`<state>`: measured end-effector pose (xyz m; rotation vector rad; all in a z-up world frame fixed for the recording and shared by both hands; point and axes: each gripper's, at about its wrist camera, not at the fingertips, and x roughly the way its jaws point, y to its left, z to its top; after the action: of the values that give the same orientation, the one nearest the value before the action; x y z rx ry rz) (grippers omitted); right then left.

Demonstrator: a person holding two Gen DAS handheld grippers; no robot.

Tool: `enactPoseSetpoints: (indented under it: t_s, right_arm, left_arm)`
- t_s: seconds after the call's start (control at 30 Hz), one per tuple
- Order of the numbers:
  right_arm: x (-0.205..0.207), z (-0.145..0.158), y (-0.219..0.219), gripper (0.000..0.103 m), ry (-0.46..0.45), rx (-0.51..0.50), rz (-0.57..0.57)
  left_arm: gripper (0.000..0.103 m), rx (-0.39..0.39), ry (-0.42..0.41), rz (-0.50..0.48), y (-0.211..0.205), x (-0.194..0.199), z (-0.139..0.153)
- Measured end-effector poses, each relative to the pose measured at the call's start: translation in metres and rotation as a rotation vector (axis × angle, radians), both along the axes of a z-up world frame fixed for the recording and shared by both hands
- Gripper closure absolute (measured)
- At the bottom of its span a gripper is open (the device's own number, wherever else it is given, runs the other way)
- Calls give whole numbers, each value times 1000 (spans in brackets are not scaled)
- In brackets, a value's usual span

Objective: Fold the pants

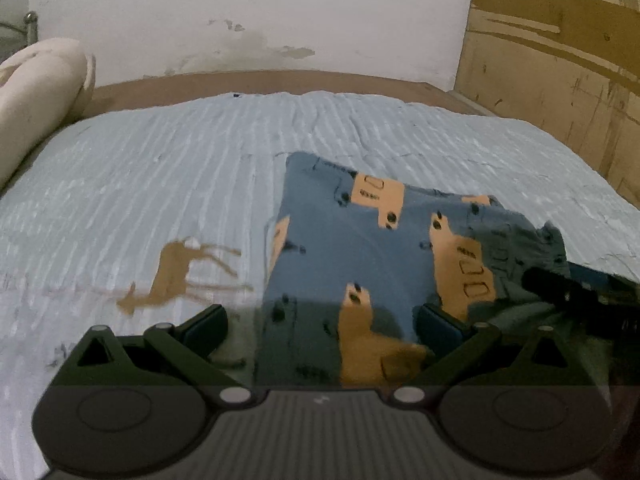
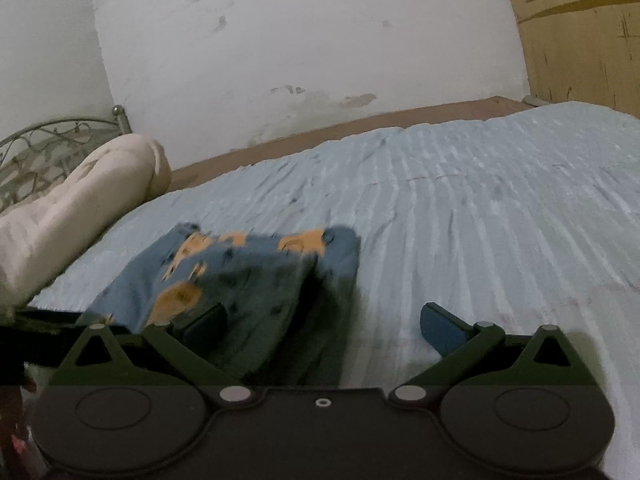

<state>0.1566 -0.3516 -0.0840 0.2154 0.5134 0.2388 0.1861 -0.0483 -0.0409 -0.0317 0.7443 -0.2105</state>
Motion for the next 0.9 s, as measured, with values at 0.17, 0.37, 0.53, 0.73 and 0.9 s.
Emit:
enactPoseSetpoints:
  t_s: [0.17, 0.37, 0.53, 0.73, 0.9]
  right_arm:
    - [-34, -5, 10, 1, -91, -63, -36]
    - [-41, -4, 18, 1, -108, -107, -72]
    - [-46, -8, 19, 1, -113, -104, -82]
    - [-52, -10, 19, 1, -123, -101, -95]
    - [-55, -13, 19, 1, -134, -98, -97]
  left_arm:
    - [1, -20, 4, 21, 2, -16, 0]
    - [1, -20, 15, 33, 3, -28, 5]
    - [1, -7, 16, 26, -1, -35, 4]
    - [1, 32, 5, 16, -6, -42, 1]
    - [1, 31, 12, 21, -6, -41, 2]
